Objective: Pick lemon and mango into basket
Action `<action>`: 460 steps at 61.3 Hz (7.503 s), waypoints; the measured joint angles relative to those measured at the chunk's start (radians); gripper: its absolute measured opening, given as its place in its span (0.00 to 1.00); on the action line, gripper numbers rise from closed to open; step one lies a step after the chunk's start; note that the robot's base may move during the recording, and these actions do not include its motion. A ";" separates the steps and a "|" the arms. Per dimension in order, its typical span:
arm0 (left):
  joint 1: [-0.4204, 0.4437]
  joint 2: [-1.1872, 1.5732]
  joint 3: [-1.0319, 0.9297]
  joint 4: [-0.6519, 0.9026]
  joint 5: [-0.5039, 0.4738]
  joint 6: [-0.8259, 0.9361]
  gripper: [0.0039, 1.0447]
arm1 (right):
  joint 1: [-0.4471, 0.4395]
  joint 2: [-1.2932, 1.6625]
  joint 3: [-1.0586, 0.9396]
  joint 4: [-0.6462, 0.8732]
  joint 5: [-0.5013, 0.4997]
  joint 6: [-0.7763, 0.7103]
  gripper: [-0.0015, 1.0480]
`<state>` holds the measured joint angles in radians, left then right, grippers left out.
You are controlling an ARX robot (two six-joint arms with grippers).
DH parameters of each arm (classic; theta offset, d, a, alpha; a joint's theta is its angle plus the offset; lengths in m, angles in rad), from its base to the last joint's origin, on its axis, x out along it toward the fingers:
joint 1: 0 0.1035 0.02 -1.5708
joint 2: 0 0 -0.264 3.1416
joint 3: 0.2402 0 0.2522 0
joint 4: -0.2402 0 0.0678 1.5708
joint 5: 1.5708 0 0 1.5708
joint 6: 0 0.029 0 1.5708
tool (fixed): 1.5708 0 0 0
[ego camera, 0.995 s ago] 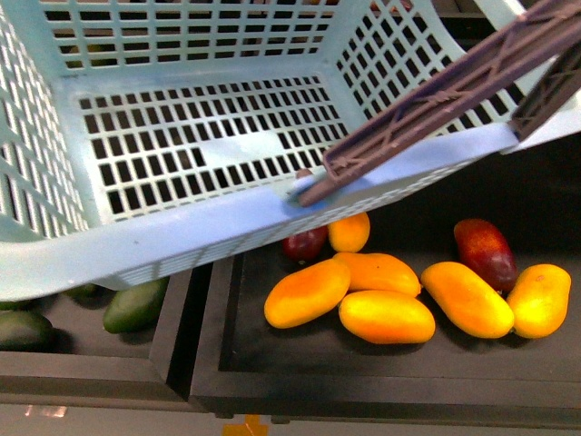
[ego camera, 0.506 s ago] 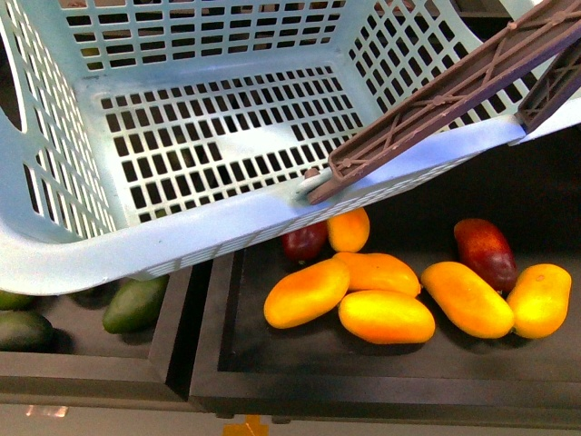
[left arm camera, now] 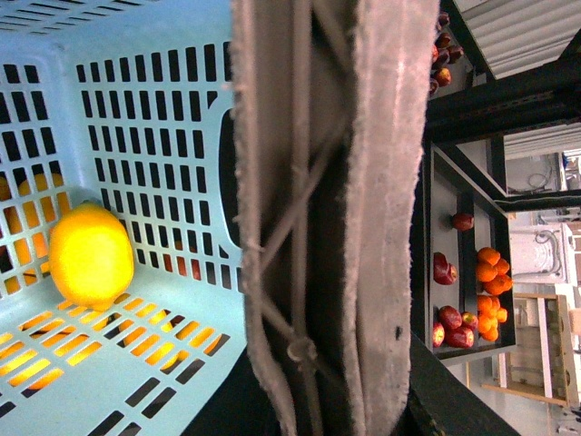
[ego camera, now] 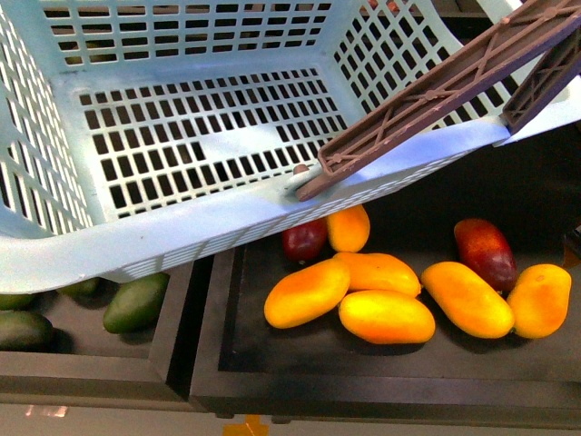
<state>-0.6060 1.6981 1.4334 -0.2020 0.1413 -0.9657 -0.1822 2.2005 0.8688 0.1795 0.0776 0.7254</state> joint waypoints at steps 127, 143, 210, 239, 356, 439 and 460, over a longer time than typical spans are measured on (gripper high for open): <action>0.000 0.000 0.000 0.000 -0.002 0.000 0.15 | -0.087 -0.396 -0.030 0.113 -0.238 0.006 0.60; 0.000 0.000 0.000 0.000 -0.003 0.001 0.15 | 0.093 -0.716 -0.051 0.126 -0.173 0.193 0.60; 0.000 0.003 -0.003 -0.001 -0.007 -0.002 0.15 | 0.303 -0.746 0.016 0.075 0.035 -0.136 0.89; -0.003 0.003 -0.003 0.000 0.003 -0.005 0.15 | 0.181 -1.124 -0.576 0.590 -0.078 -0.705 0.11; -0.002 0.003 -0.003 0.000 -0.003 0.000 0.15 | 0.181 -2.034 -0.851 -0.013 -0.078 -0.719 0.02; -0.001 0.004 -0.004 0.000 -0.013 0.001 0.15 | 0.182 -2.196 -0.851 -0.180 -0.075 -0.721 0.92; -0.001 0.004 -0.004 0.000 0.008 -0.004 0.15 | 0.182 -2.198 -0.851 -0.181 -0.077 -0.722 0.92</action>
<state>-0.6071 1.7020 1.4296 -0.2016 0.1497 -0.9699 -0.0002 0.0029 0.0174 -0.0013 0.0002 0.0036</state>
